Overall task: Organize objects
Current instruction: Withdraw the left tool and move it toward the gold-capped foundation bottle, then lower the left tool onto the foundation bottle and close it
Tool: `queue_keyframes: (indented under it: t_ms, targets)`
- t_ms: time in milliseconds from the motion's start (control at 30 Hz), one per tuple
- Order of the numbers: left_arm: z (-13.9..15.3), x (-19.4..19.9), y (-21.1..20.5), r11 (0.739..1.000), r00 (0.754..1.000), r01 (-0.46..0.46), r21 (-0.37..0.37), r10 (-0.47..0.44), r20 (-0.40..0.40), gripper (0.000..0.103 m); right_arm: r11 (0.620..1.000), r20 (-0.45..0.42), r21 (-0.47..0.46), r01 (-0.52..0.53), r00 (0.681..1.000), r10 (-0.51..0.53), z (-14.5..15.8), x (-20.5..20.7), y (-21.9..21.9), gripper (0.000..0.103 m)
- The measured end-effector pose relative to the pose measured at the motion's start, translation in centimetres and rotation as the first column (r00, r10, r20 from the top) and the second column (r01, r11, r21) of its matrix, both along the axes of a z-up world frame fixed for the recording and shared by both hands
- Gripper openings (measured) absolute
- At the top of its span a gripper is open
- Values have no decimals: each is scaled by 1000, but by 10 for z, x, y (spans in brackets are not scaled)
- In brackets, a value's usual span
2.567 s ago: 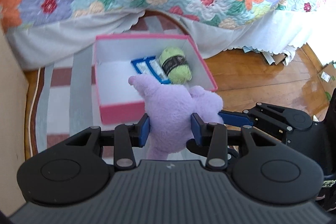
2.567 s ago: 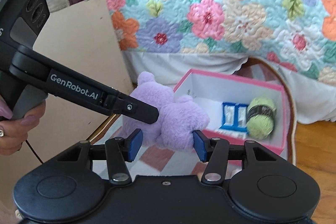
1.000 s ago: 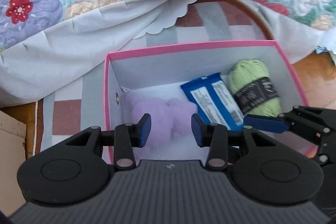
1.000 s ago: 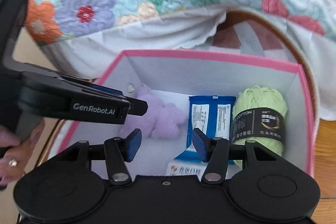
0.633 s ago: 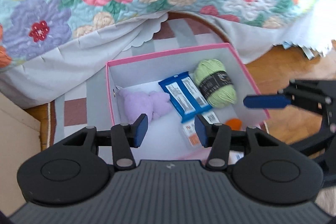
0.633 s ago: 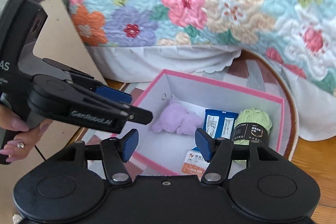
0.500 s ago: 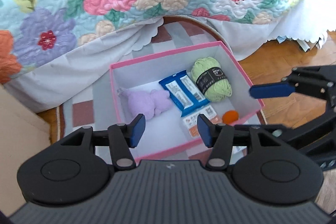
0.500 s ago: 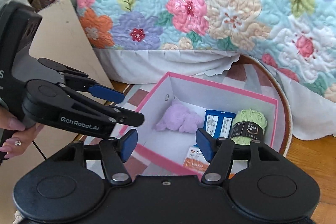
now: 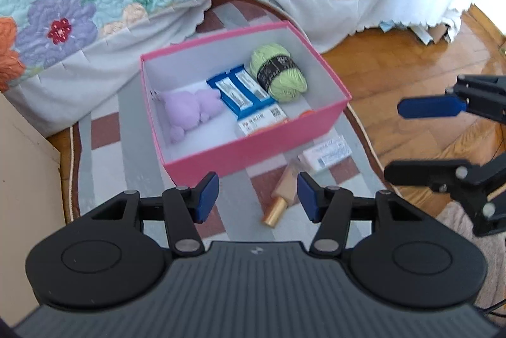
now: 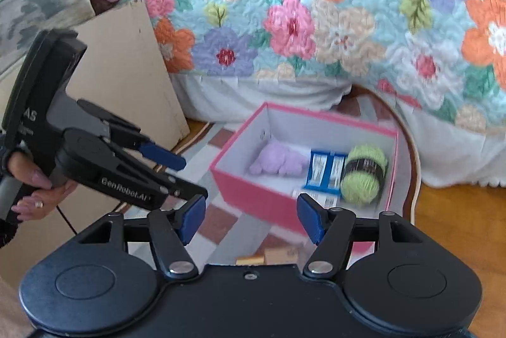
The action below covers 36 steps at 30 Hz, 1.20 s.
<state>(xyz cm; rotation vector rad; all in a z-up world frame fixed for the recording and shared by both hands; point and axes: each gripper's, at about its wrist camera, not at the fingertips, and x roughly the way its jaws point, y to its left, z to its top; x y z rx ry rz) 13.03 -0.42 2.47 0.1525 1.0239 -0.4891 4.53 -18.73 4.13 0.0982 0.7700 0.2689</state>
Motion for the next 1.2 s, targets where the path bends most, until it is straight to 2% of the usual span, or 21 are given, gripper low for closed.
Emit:
queue_keyframes:
  t_ms: [167,267,567,833,933,1033,1200]
  targets:
    - [-22,8,-3,1000,998,-8,-25,7,-56,54,996,-75,75,58,996,-53,-46,-2,-2,69]
    - [-35,14,-8,999,997,4,-34,-7,-80,54,993,-110,61,98,990,-90,-76,3,0,69]
    - [-80,32,-21,998,990,10,-58,-18,-141,52,978,-196,138,154,973,-126,-136,20,-2,69]
    - [-117,44,-30,994,981,4,-106,-25,-195,49,953,-228,193,234,955,-188,-178,25,2,69]
    - [-131,48,-34,992,979,-9,-129,-18,-205,46,943,-247,167,287,938,-242,-192,35,4,69]
    - [-144,54,-37,987,975,-24,-156,-11,-222,43,928,-276,185,324,923,-267,-204,41,-1,69]
    - [-160,61,-40,985,969,-23,-174,-21,-247,40,907,-313,237,347,911,-267,-216,39,-8,69]
